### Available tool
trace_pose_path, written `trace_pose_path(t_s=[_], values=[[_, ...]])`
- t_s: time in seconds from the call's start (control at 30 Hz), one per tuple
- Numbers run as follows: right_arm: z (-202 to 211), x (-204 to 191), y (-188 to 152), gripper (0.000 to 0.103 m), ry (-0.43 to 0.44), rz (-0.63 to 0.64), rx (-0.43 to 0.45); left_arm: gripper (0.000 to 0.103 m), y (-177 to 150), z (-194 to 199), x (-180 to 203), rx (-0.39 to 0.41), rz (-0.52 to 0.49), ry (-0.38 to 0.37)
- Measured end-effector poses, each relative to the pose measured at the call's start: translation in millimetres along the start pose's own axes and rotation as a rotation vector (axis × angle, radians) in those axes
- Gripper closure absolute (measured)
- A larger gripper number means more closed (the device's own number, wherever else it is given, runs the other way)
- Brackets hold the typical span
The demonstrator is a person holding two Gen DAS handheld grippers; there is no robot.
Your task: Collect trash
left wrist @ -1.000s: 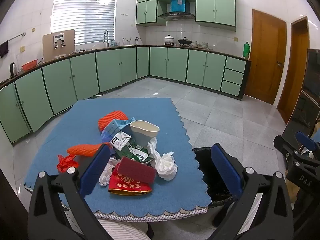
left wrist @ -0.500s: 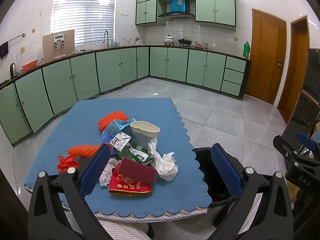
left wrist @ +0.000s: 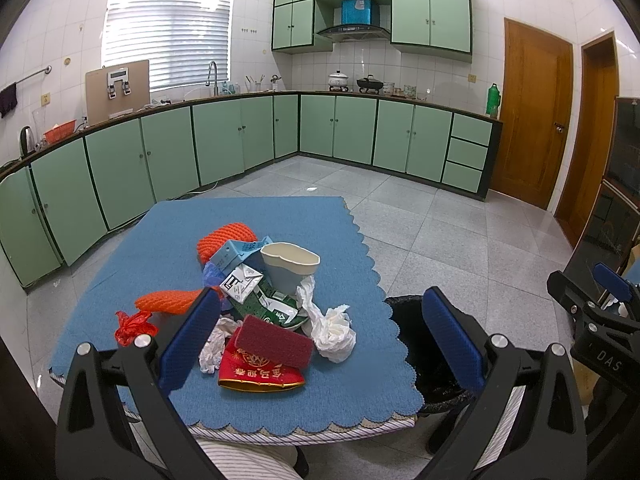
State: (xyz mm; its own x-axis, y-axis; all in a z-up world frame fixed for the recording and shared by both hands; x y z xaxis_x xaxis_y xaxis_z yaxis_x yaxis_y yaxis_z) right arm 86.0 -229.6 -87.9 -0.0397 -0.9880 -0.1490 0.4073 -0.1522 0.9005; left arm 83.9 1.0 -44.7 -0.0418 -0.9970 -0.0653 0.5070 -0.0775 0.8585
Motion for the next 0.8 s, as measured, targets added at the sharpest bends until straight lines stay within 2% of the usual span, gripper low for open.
trace_pose_path(t_s=[0.8], values=[[0.2, 0.5, 0.1, 0.006, -0.001, 0.001, 0.002, 0.005, -0.8, -3.8, -2.8, 0.000, 0.000, 0.003]])
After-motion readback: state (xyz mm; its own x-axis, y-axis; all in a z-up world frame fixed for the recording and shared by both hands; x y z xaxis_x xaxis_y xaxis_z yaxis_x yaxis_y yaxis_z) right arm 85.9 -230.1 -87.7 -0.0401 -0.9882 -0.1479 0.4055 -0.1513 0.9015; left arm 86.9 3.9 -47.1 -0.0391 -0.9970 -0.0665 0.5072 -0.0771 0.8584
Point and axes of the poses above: each gripper's, at about its wrist camera, not at the fingertips, and z roughly against the way its jaws point, x to its right, y to its top, the point moved 10 cm from there along -z, roughly the way its jaws point, and after that the axes turned 6 degrees about -z, right-handed, at the moved point
